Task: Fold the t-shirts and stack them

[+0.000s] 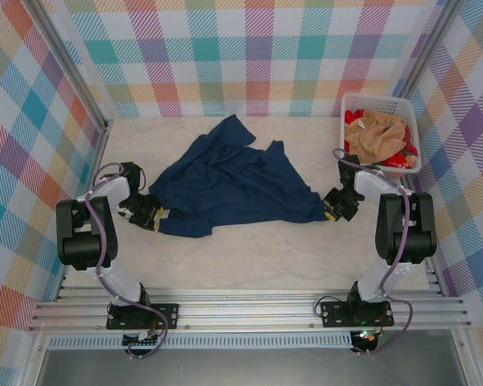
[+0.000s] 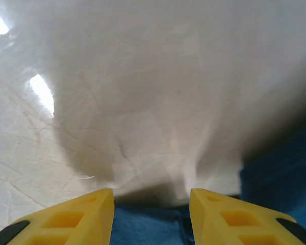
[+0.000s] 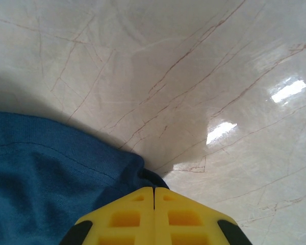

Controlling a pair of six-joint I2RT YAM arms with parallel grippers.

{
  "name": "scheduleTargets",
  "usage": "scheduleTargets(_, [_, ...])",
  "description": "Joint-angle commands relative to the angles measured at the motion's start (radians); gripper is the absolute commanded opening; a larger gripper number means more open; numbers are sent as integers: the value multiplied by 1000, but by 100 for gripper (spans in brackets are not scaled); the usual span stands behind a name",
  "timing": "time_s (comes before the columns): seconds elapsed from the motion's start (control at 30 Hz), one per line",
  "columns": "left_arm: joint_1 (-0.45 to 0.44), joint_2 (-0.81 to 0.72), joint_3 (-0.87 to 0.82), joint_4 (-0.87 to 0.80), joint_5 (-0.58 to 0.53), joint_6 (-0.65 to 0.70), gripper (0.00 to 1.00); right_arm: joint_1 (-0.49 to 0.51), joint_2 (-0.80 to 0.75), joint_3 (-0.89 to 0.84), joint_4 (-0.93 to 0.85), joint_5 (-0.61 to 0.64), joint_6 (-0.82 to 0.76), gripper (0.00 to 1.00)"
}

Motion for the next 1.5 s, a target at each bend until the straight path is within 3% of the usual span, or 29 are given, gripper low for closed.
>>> scheduleTargets(0.0, [-16,4,-13,1,20,-61,44,2,-11,-9,0,-21,1,0])
scheduleTargets(0.3, [-46,-10,9,-4,-2,-107,43,8,-6,-12,4,-27,4,0])
scheduleTargets(0.53, [-57,-15,23,-43,-10,-82,29,9,-8,-16,9,-29,10,0])
scheduleTargets(0.63, [-62,-5,22,-43,-3,-75,28,11,-7,-14,10,-30,11,0])
scheduleTargets(0.87, [-74,-32,56,-96,-33,-61,44,13,-9,-16,11,-33,10,0])
scheduleTargets(1.2, [-76,-23,84,-132,-11,-75,46,17,-11,-19,12,-37,14,0])
scheduleTargets(1.3, [-76,-41,51,-116,-42,-160,46,17,-16,-27,19,-38,16,0])
scheduleTargets(1.47, [-85,-103,-46,34,-60,-447,46,19,-18,-39,23,-41,15,0])
